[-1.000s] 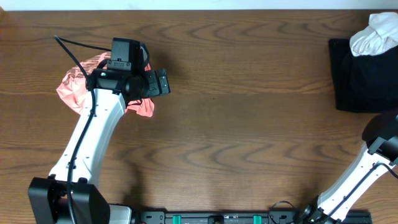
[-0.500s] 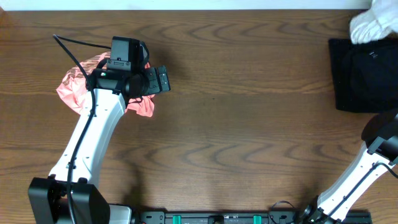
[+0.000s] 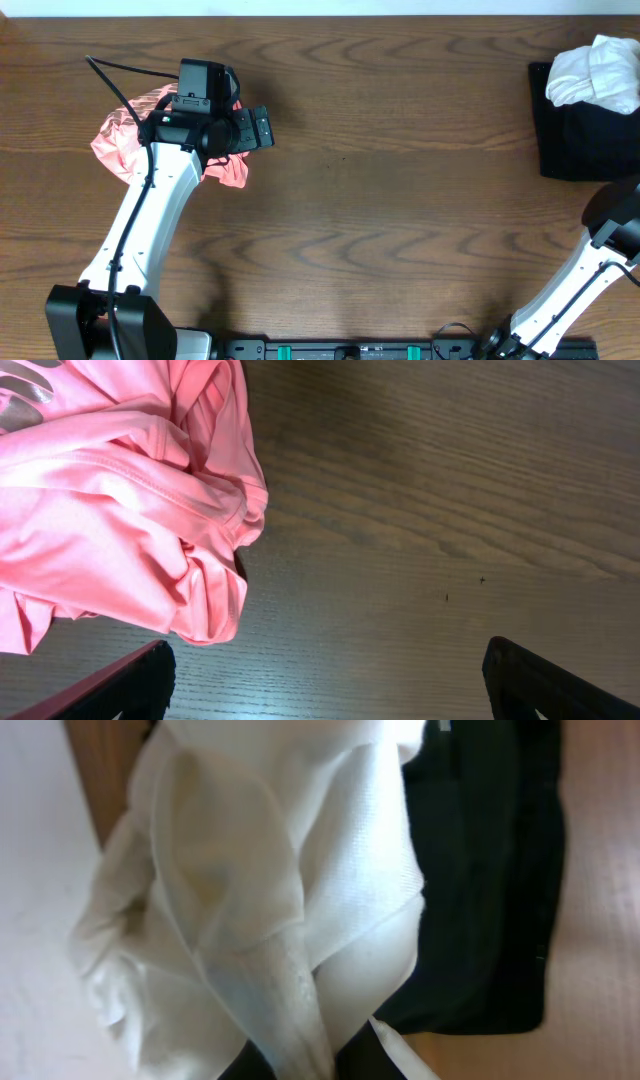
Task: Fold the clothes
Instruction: 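Lower the white bundle onto the black garment and open the right gripper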
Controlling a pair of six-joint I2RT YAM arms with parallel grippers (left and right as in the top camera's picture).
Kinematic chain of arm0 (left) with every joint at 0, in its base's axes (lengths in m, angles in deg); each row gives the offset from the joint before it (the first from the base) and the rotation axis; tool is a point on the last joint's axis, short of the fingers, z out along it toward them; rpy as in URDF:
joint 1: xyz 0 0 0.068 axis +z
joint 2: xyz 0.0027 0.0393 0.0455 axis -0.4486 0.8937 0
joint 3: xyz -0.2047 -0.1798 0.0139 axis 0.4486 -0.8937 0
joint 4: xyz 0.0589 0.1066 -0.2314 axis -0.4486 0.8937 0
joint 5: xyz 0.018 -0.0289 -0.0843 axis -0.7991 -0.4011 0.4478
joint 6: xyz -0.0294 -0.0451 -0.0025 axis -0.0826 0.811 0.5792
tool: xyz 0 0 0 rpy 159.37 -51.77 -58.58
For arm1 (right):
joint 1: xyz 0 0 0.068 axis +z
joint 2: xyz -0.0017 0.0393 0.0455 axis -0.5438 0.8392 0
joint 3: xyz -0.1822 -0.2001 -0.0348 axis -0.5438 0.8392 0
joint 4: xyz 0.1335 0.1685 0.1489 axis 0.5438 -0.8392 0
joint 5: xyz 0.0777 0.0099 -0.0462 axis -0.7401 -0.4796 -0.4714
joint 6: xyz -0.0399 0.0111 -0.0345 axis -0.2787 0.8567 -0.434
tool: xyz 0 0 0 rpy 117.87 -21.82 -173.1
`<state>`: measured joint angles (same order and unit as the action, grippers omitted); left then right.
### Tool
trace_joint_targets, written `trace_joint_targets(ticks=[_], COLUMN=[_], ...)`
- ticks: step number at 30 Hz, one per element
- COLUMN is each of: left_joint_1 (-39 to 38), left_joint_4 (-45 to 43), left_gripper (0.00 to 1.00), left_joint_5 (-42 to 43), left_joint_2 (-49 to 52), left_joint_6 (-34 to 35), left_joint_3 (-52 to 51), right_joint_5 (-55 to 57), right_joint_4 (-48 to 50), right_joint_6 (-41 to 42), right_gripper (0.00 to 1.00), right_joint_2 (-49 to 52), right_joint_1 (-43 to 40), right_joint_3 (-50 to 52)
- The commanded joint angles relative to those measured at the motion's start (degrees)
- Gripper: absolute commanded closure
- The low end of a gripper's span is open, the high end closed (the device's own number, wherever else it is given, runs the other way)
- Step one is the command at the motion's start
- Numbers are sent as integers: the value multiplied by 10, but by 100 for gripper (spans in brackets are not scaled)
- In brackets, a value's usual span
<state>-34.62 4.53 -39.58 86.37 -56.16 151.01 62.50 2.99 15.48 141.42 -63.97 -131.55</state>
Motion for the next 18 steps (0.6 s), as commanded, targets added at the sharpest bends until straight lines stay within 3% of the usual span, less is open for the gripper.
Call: trace_joint_targets(ticks=[1, 4, 6, 8, 10, 12, 18], left_joint_1=[3, 3, 3, 3, 3, 3, 3], left_joint_4=[2, 2, 2, 2, 2, 3, 2], left_gripper=[2, 2, 2, 2, 2, 2, 2], left_joint_5=[-9, -9, -9, -9, -9, -9, -9], left_joint_2=[5, 5, 5, 5, 5, 5, 5], left_joint_6=[-9, -9, -9, -9, -9, -9, -10], left_joint_3=[-5, -6, -6, -6, -6, -6, -5], right_joint_5=[24, 21, 21, 21, 15, -9, -138], right_joint_4=[-20, -50, -75, -105, -126, -135, -101], right_joint_6=[-5, -33, -38, -38, -46, -76, -246], right_gripper=[87, 61, 55, 26, 12, 5, 1], right_joint_2=[-23, -23, -23, -23, -23, -23, -24], right_joint_1=[-21, -31, -36, -41, -47, -54, -58], right_joint_3=[-5, -5, -5, -5, -5, -5, -7])
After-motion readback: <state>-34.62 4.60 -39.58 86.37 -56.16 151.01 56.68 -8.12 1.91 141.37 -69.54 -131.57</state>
